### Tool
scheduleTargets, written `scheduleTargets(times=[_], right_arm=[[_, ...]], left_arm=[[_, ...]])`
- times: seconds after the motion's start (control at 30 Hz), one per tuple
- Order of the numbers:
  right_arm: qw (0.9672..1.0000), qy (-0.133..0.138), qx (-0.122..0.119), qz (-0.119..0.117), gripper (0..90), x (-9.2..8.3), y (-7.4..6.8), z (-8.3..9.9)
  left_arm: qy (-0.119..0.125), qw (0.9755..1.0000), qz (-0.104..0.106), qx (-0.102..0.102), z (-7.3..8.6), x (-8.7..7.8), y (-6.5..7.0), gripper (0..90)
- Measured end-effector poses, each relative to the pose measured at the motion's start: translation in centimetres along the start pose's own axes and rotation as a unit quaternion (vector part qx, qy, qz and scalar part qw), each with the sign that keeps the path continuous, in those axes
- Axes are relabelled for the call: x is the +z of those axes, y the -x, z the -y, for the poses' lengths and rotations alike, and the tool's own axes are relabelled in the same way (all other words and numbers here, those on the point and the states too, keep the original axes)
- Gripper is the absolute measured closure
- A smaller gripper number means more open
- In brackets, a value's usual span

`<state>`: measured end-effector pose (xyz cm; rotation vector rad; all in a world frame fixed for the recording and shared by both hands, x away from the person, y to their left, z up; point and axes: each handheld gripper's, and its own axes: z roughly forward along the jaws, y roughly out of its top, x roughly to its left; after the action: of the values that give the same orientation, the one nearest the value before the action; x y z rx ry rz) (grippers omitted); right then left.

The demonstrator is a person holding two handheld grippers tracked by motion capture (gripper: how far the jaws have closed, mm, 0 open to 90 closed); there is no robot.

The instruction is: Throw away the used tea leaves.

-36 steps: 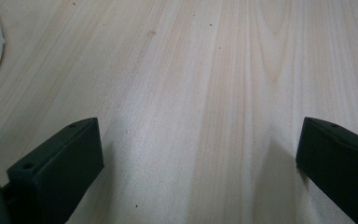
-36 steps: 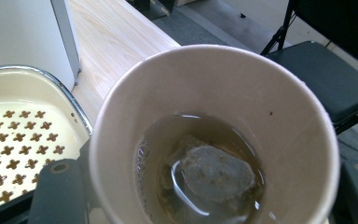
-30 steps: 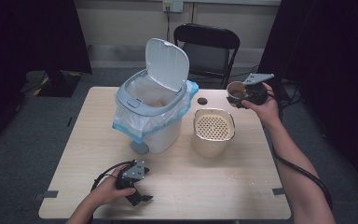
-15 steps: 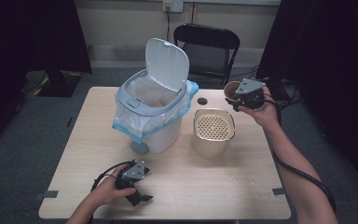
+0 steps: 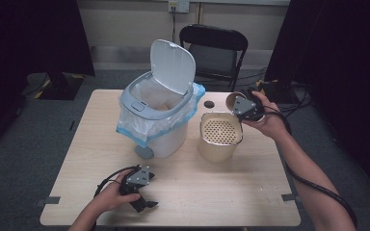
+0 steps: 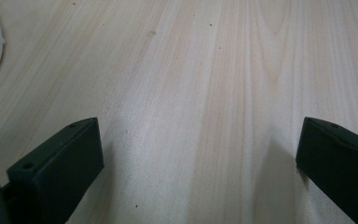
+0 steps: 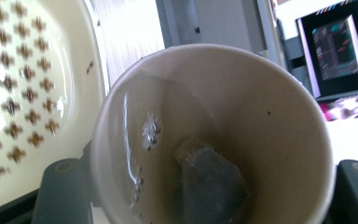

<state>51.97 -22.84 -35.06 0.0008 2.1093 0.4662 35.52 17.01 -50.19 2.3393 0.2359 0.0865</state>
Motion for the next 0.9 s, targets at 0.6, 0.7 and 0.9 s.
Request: scheduleTargets(times=[0.6,0.7,0.9], right_arm=[[0.9115,-0.061,-0.364,0.181,28.9,-1.0,-3.4,-1.7],[0.9046,-0.049,-0.370,0.206,28.6,-1.4,-3.4,-2.0],[0.9809,-0.015,-0.164,0.103,27.6,-2.0,-1.5,-2.2]], left_arm=[[0.000,1.0000,0.002,0.001,0.0,0.0,0.0,0.0],[0.000,1.0000,0.000,0.001,0.0,0.0,0.0,0.0],[0.000,1.0000,0.000,0.000,0.0,0.0,0.0,0.0]])
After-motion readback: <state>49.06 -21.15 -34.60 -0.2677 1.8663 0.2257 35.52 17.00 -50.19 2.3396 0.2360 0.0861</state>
